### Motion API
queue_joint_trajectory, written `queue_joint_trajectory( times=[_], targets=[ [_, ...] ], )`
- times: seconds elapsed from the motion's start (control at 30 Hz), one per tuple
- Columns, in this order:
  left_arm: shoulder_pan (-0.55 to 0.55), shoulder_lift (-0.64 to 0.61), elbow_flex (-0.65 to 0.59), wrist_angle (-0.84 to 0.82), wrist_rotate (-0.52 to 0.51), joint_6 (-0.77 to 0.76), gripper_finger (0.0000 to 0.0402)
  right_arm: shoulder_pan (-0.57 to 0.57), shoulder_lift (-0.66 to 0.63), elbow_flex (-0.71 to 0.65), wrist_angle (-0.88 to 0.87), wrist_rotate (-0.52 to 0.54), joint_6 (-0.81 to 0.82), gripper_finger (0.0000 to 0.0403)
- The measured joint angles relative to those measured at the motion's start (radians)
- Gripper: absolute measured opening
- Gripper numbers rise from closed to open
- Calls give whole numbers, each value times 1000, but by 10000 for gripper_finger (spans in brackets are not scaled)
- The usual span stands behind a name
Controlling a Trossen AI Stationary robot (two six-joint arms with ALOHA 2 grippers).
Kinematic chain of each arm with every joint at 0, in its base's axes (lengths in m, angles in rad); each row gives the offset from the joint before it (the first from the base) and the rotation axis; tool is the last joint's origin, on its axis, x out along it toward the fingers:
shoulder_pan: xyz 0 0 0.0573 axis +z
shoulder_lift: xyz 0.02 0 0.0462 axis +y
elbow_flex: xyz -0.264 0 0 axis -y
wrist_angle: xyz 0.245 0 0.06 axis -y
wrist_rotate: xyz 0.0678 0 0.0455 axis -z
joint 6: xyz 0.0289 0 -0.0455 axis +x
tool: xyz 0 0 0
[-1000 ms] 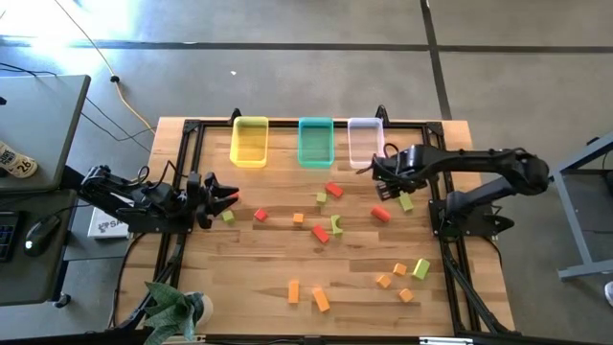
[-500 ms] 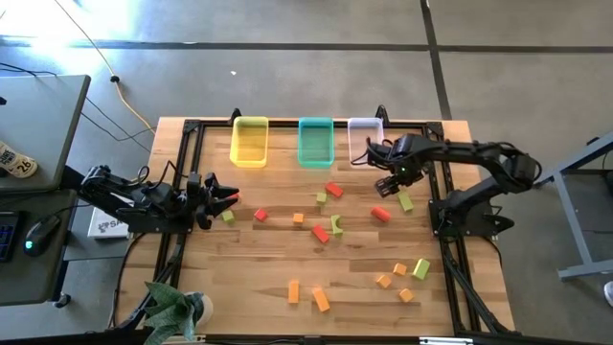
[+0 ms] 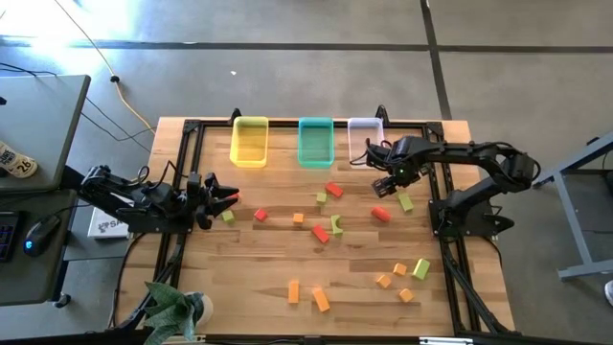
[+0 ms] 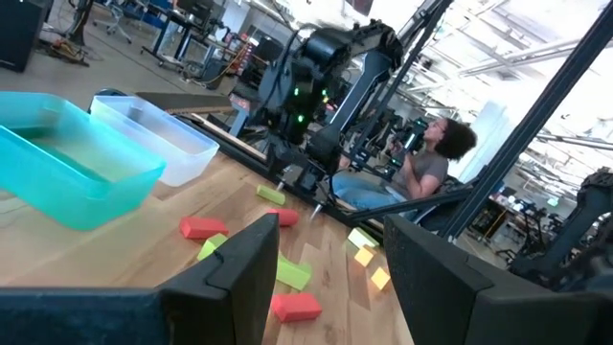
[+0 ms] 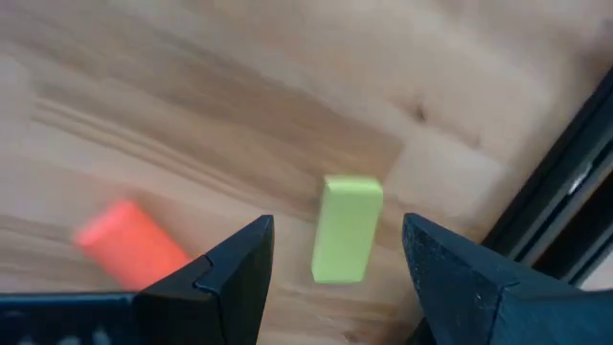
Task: Sort & place blocks by color
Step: Put the green block into the transparent bin
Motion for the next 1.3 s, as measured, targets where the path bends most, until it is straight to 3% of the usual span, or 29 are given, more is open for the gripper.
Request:
queue_joint_trajectory(
  times=[0.87,0.97,1.13,1.3],
  targets=[
    [0,0,0,0,-64,-44,179,1,-8,-290,246,-87,80,216],
    [0,0,0,0,-65,-36,179,1,-7,-293,256,-96,82,187],
    [0,0,0,3,-75,-62,179,1,-7,-293,269,-105,92,99],
    [0,0,0,3,-114,-105,179,2,-3,-271,256,-107,117,94]
  ],
)
